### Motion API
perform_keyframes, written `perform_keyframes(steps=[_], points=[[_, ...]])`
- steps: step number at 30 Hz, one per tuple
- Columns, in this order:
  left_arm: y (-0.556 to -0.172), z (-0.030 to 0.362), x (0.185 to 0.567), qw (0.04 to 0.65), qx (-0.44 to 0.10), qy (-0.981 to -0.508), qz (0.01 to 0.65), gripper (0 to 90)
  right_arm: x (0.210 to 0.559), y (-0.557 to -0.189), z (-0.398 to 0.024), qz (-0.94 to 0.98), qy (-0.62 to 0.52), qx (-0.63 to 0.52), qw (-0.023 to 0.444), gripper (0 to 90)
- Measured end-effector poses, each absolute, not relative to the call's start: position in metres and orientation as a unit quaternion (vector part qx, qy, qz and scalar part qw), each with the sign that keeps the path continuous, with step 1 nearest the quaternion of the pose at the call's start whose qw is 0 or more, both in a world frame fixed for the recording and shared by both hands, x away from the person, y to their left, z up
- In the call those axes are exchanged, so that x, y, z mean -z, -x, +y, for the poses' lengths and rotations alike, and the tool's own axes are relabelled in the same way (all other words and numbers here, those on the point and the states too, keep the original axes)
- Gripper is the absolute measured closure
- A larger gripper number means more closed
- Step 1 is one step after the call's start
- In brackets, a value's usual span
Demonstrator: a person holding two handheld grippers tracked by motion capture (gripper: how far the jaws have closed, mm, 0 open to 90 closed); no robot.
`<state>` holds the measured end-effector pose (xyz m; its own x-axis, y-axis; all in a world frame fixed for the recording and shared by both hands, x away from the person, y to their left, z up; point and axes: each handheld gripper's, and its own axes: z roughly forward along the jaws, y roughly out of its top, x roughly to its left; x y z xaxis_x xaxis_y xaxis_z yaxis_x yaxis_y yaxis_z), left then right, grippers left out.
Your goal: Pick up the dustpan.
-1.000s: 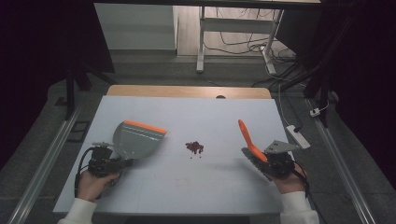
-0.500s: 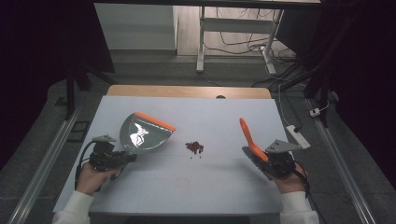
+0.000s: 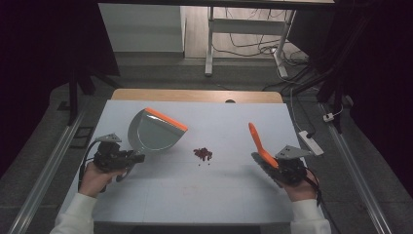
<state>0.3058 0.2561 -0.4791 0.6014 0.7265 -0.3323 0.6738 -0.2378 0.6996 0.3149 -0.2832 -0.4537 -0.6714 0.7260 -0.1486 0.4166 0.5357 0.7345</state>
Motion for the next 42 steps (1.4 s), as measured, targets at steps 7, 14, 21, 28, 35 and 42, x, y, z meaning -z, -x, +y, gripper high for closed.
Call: perform_keyframes(steps=[7, 14, 21, 28, 35, 42], points=[[-0.31, 0.243, 0.477, 0.431, -0.015, -0.798, 0.42, 61.8, 0.454, -0.318, -0.282, 0.843, -0.34, -0.354, 0.219, 70.1], [-0.307, 0.236, 0.478, 0.416, -0.015, -0.817, 0.399, 61.7, 0.455, -0.319, -0.282, 0.843, -0.344, -0.349, 0.222, 70.1], [-0.301, 0.233, 0.476, 0.406, -0.018, -0.831, 0.381, 61.7, 0.452, -0.317, -0.284, 0.841, -0.342, -0.353, 0.226, 70.1], [-0.292, 0.231, 0.475, 0.385, -0.024, -0.849, 0.361, 61.8, 0.454, -0.322, -0.289, 0.841, -0.344, -0.351, 0.225, 70.1], [-0.283, 0.231, 0.474, 0.368, -0.033, -0.859, 0.355, 61.8, 0.456, -0.32, -0.288, 0.845, -0.339, -0.349, 0.222, 70.1], [-0.275, 0.234, 0.477, 0.344, -0.034, -0.869, 0.353, 61.8, 0.454, -0.319, -0.288, 0.843, -0.338, -0.354, 0.222, 70.1]])
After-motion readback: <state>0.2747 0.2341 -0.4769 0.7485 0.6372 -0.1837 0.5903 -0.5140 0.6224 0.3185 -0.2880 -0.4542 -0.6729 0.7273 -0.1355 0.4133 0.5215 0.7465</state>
